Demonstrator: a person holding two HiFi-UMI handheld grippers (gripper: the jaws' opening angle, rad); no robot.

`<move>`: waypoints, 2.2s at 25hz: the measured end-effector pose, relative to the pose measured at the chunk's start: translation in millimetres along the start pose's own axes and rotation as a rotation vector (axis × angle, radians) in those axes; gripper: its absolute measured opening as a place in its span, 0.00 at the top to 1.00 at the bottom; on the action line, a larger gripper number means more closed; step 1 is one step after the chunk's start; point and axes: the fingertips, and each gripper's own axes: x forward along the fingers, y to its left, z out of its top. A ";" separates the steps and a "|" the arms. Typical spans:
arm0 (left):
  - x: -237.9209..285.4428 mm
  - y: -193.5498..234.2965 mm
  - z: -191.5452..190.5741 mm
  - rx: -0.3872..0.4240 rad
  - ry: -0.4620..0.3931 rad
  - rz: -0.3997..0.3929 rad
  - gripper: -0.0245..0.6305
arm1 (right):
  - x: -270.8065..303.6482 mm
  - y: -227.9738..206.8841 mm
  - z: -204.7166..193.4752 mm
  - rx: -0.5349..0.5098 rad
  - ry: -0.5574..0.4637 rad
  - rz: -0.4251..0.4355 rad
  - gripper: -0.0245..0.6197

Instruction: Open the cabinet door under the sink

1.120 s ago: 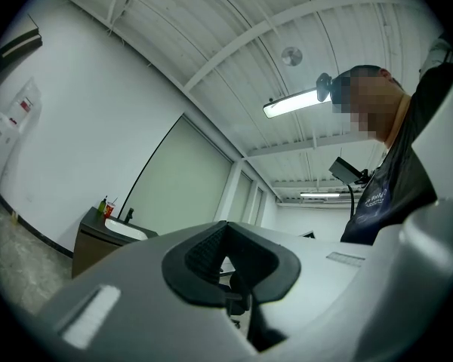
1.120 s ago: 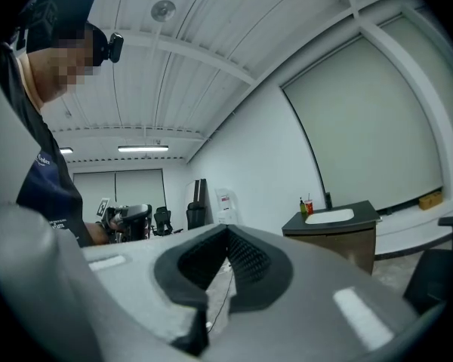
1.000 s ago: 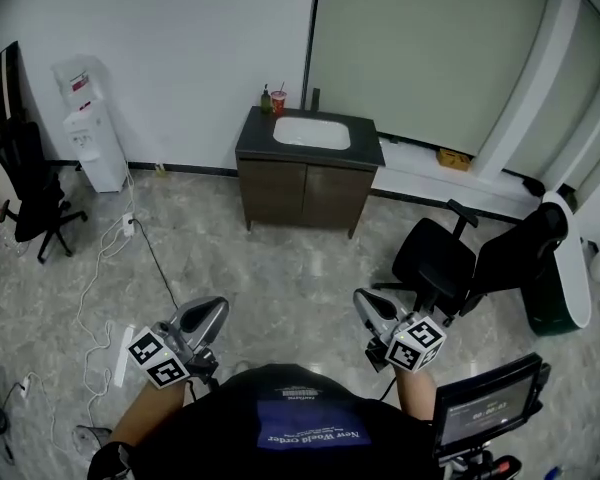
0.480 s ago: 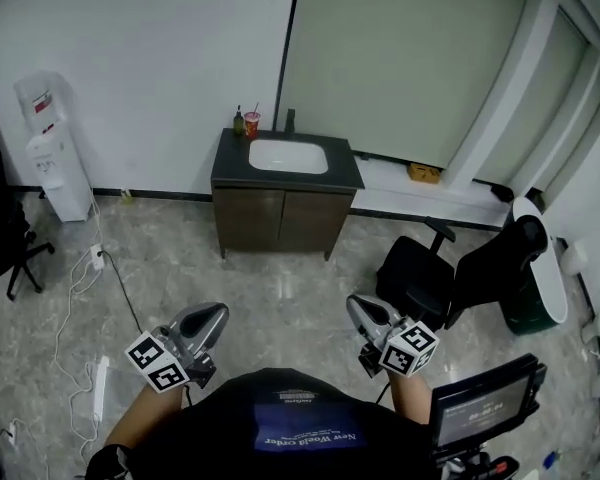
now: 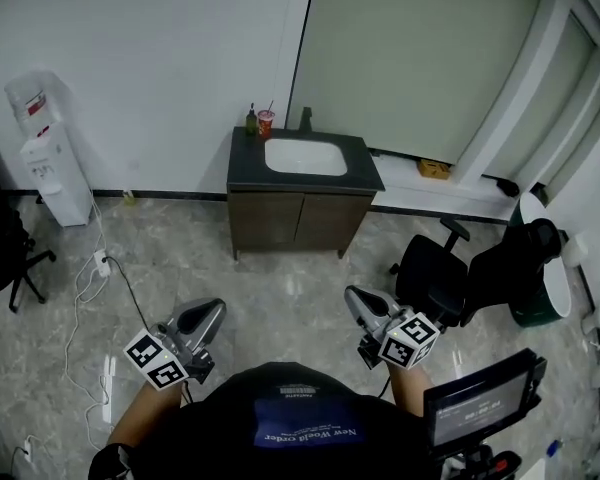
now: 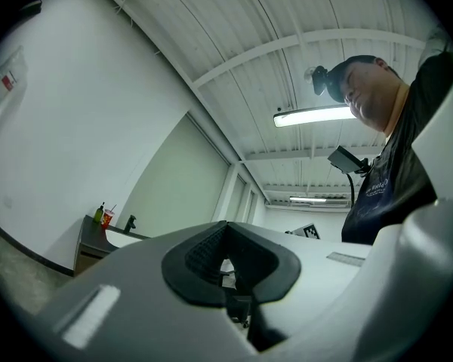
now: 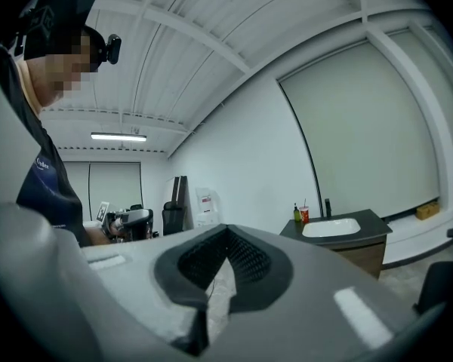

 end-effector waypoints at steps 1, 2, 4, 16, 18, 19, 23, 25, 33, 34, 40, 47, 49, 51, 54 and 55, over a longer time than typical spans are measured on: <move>-1.5 7.6 0.4 -0.003 0.002 0.002 0.96 | 8.5 2.0 -0.2 0.000 0.004 0.002 0.96; -2.9 14.6 0.5 -0.008 0.003 0.005 0.96 | 16.3 3.5 -1.0 0.001 0.009 0.005 0.96; -5.7 26.2 1.3 -0.018 0.002 0.013 0.96 | 29.5 3.5 -3.6 0.001 0.022 0.011 0.96; 16.7 59.2 -1.5 0.012 0.007 0.077 0.96 | 79.7 -42.8 -5.6 0.021 0.022 0.082 0.96; 48.1 71.9 0.2 0.033 0.004 0.108 0.96 | 93.8 -81.0 1.1 0.029 0.021 0.110 0.96; 64.0 79.7 2.8 0.037 0.000 0.129 0.96 | 102.2 -99.6 7.6 0.037 0.020 0.123 0.96; 107.3 89.2 -0.4 0.048 -0.017 0.163 0.96 | 112.9 -146.5 27.6 0.023 0.003 0.162 0.96; 122.3 88.8 -7.1 0.058 -0.035 0.159 0.96 | 110.5 -161.1 26.5 0.000 -0.007 0.177 0.96; 231.1 96.5 -27.8 0.035 -0.006 0.173 0.96 | 105.8 -261.9 40.9 0.011 0.017 0.196 0.96; 241.0 98.8 -31.5 0.031 0.000 0.173 0.96 | 107.0 -271.2 40.4 0.010 0.019 0.197 0.96; 275.6 111.1 -47.3 0.029 0.059 0.156 0.96 | 112.1 -304.5 31.1 0.031 0.024 0.184 0.96; 307.3 168.0 -46.4 -0.010 0.053 0.093 0.96 | 149.1 -334.1 32.0 0.024 0.029 0.126 0.96; 313.4 190.2 -45.6 -0.019 0.052 0.065 0.96 | 163.7 -339.5 35.0 0.003 0.022 0.099 0.96; 320.3 214.3 -41.4 -0.029 0.061 0.036 0.96 | 179.5 -346.0 40.8 0.006 0.008 0.061 0.96; 334.4 249.9 -23.9 -0.018 0.076 -0.019 0.96 | 205.2 -354.7 51.3 0.015 -0.009 0.019 0.96; 339.8 264.5 -17.4 -0.015 0.077 -0.035 0.96 | 216.5 -359.2 54.3 0.013 -0.011 0.003 0.96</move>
